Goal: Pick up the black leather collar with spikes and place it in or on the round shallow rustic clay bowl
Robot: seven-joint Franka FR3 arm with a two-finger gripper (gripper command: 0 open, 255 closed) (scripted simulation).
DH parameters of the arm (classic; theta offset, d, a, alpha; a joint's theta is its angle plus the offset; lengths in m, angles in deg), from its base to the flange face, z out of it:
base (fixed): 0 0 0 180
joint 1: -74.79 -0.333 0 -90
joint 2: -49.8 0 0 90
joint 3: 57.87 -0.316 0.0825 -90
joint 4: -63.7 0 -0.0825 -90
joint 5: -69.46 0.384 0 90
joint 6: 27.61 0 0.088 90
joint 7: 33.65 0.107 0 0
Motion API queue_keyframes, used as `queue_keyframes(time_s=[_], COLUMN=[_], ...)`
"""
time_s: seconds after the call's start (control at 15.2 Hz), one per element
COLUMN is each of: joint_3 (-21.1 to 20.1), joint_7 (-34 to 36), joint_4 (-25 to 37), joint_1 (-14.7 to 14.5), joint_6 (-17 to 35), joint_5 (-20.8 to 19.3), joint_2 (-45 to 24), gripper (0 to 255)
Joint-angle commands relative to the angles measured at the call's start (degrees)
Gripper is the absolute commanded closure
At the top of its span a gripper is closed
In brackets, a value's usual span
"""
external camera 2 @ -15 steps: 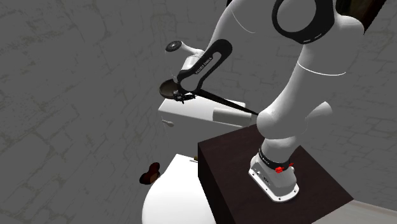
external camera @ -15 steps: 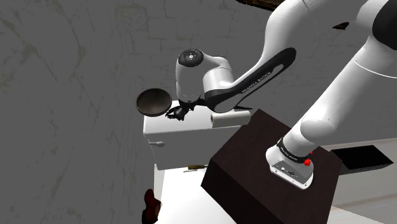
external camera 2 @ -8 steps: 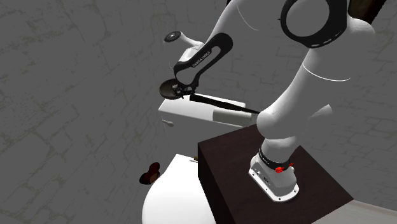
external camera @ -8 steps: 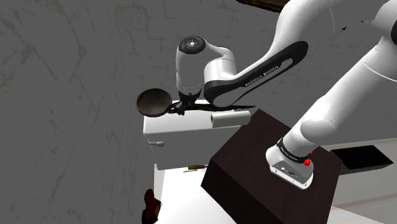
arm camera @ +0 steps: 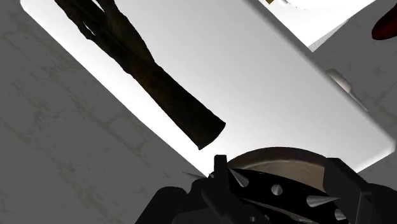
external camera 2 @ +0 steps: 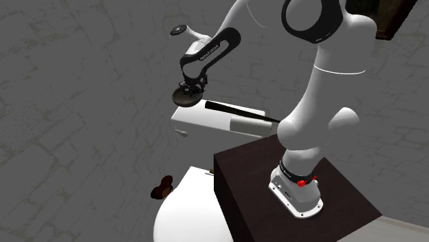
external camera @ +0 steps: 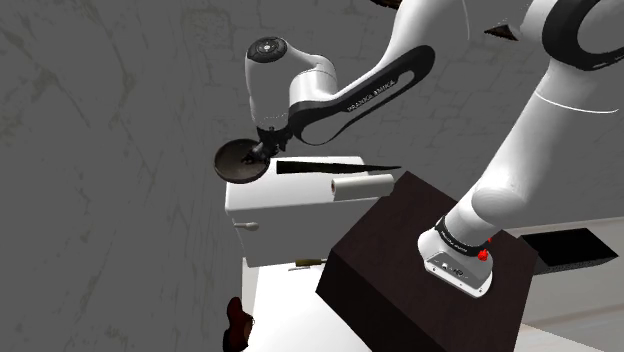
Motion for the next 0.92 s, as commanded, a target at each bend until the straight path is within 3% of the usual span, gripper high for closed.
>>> queue_keyframes(time_s=[0.0, 0.26, 0.86], joint_3=[0.79, 2.67, 4.55], joint_7=[0.38, -0.36, 2.91], joint_4=[5.89, 16.77, 15.24], joint_1=[-0.81, -2.94, -4.18], joint_6=[-2.31, -6.28, -1.86], joint_5=[-2.53, -5.73, -9.42], joint_2=[-4.76, -12.88, -16.82], gripper=[255, 255, 255])
